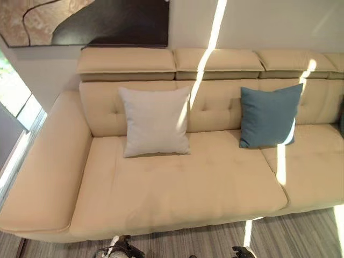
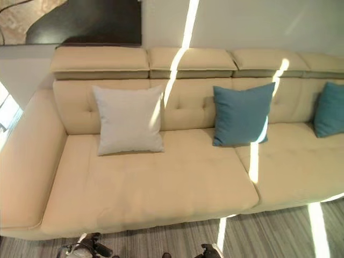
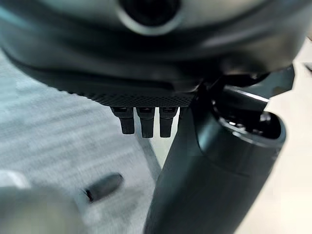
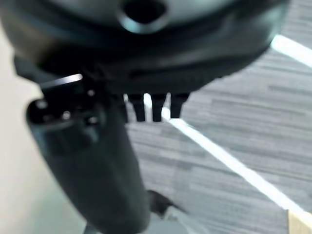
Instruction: Pick up all the scattered cushions and arrange them neatly on the sofa.
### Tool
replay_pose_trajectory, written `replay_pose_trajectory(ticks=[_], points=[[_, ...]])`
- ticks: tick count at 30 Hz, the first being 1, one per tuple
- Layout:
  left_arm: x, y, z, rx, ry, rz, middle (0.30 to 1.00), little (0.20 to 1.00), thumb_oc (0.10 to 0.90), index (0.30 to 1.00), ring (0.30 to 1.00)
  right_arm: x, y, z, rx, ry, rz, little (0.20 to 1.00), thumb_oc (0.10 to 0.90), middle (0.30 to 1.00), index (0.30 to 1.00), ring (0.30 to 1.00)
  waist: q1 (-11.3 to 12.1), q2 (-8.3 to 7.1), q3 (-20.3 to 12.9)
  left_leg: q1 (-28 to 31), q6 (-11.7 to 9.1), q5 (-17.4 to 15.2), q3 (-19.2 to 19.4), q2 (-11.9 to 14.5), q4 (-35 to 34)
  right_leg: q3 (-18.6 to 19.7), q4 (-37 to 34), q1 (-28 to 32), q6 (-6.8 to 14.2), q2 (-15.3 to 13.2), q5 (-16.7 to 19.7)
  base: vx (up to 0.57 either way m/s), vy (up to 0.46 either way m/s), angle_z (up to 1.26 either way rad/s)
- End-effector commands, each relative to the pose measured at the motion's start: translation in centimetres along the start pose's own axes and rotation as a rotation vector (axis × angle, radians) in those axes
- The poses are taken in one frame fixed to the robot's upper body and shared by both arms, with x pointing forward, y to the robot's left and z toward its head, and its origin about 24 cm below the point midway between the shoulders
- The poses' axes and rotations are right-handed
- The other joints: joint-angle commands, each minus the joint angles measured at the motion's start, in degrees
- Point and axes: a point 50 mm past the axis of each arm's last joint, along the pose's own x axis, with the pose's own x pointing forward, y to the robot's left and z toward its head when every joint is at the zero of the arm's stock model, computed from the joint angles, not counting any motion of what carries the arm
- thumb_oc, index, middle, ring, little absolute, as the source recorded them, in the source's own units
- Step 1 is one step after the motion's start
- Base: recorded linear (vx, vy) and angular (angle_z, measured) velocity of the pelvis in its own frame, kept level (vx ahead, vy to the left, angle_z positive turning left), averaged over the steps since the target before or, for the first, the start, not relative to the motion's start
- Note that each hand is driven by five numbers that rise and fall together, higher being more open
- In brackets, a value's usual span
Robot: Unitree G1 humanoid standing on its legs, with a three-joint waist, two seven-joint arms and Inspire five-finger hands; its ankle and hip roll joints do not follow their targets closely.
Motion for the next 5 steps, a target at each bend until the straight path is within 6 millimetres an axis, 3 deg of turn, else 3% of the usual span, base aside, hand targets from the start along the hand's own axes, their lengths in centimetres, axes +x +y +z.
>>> replay_pose_trajectory(ticks=[1,2,5], points=[[0.3,0.9,4.5,-0.020,-0.106,0.044,0.900,0.900,0.800,0.900,0.900,0.2,-0.6,0.6,-0.045,-0.014,-0.036,0.900,0.800,0.900,0.900,0.900,-1.2,-4.29,-2.6,-1.5,0.2,-4.1,-3.0,-4.5,0.0,0.2,-1.5,-0.2,5.3,-2.3,-1.7,-0.06,-0.043,-0.02],[0.6,2.3,3.1,-0.030,-0.075,0.051,0.900,0.900,0.800,0.900,0.900,0.2,-0.9,0.0,-0.047,0.001,-0.044,0.900,0.800,0.900,0.900,0.900,-1.0,-3.90,-2.4,-1.5,0.1,-3.7,-2.9,-4.3,-0.2,0.0,-1.8,0.0,5.3,-2.3,-1.6,-0.07,-0.029,0.00],[0.8,3.4,2.2,-0.022,-0.061,0.055,0.900,0.900,0.800,0.900,0.900,0.2,-1.4,-0.6,-0.045,0.023,-0.051,0.900,0.800,0.900,0.900,0.900,-1.1,-2.99,-2.7,-1.0,-0.3,-3.3,-3.0,-3.9,-0.7,-0.5,-2.2,0.8,5.2,-2.3,-1.6,-0.05,0.000,0.00]])
